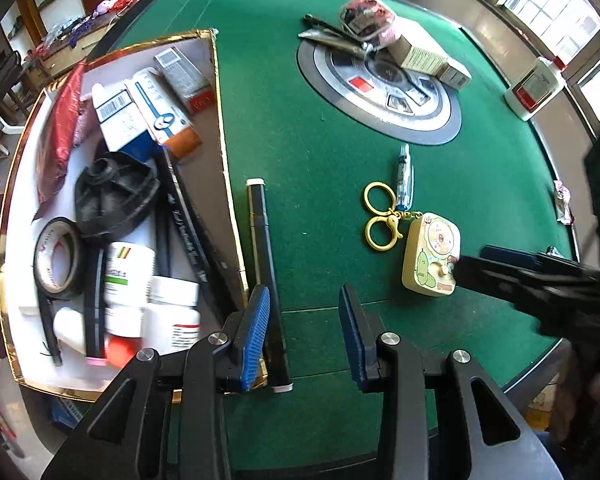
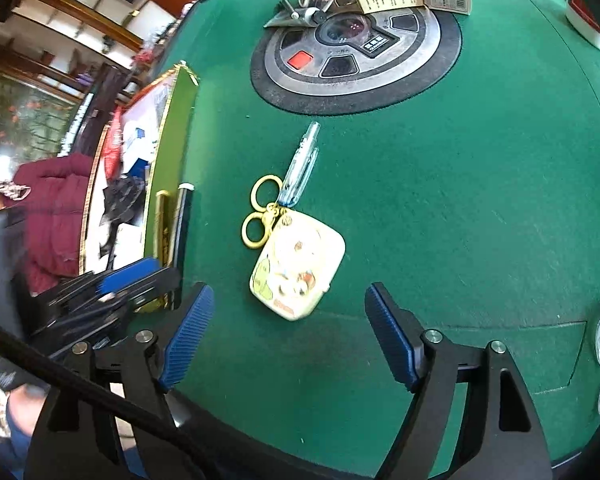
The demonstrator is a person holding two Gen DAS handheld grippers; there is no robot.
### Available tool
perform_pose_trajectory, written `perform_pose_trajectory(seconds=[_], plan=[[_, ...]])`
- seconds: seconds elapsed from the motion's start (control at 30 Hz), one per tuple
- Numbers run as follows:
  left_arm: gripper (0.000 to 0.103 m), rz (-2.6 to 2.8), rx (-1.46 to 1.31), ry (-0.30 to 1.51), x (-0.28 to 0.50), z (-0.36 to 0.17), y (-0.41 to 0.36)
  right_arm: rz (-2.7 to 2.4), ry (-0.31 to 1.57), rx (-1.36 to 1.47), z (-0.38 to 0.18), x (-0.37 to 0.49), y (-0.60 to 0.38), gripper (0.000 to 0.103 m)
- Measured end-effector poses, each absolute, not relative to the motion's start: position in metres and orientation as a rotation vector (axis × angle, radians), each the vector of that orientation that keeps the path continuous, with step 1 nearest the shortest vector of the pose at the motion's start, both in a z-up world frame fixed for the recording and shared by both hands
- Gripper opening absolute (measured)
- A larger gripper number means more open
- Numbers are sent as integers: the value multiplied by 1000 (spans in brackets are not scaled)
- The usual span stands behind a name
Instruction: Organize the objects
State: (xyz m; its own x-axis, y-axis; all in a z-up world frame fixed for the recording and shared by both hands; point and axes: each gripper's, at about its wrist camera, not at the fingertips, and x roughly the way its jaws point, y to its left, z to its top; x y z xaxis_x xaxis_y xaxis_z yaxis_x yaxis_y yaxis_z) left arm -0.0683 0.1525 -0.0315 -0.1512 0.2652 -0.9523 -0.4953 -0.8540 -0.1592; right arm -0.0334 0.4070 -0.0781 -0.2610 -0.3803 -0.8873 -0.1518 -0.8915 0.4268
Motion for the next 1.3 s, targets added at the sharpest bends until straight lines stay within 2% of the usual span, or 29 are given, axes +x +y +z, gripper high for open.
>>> perform_pose_trajectory(seconds=[0.1, 0.3, 0.33, 0.4, 0.43, 0.6, 0.7, 0.83, 0.9, 1.07, 1.27, 1.3], plan=[[31, 2027, -1611, 248, -70, -28, 149, -2297, -610, 1876, -86, -43, 394, 79], [31, 2011, -1584, 285, -66, -22, 139, -2439, -247, 1999, -99, -51, 365, 83], [31, 2009, -1580, 291, -67, -22, 138, -2474, -225, 1965, -99, -48, 366, 80], [32, 1997, -1578, 289, -69, -22, 141, -2528, -119, 1931, -96, -43, 369, 49], [32, 1987, -1581, 287, -71, -23, 144, -2519, -138, 1923, -96, -40, 375, 46], [32, 1910, -1590, 303, -75, -27, 173, -2538, -289, 1903, -92, -13, 416, 46], [40, 1851, -1578, 330, -77, -31, 203, -2565, -267, 1900, -85, -1, 433, 46], [40, 1781, -1640, 221, -92, -44, 242, -2580, -250, 1896, -79, 18, 447, 46], [40, 1792, -1600, 252, -95, -43, 257, -2586, -263, 1905, -77, 26, 459, 46], [40, 1762, -1831, -4, -123, -69, 269, -2564, -315, 1933, -84, 42, 479, 46], [39, 1889, -1840, 61, -128, -69, 294, -2545, -318, 1917, -83, 51, 480, 47], [36, 1899, -1838, 81, -128, -70, 298, -2543, -312, 1913, -82, 52, 480, 47]])
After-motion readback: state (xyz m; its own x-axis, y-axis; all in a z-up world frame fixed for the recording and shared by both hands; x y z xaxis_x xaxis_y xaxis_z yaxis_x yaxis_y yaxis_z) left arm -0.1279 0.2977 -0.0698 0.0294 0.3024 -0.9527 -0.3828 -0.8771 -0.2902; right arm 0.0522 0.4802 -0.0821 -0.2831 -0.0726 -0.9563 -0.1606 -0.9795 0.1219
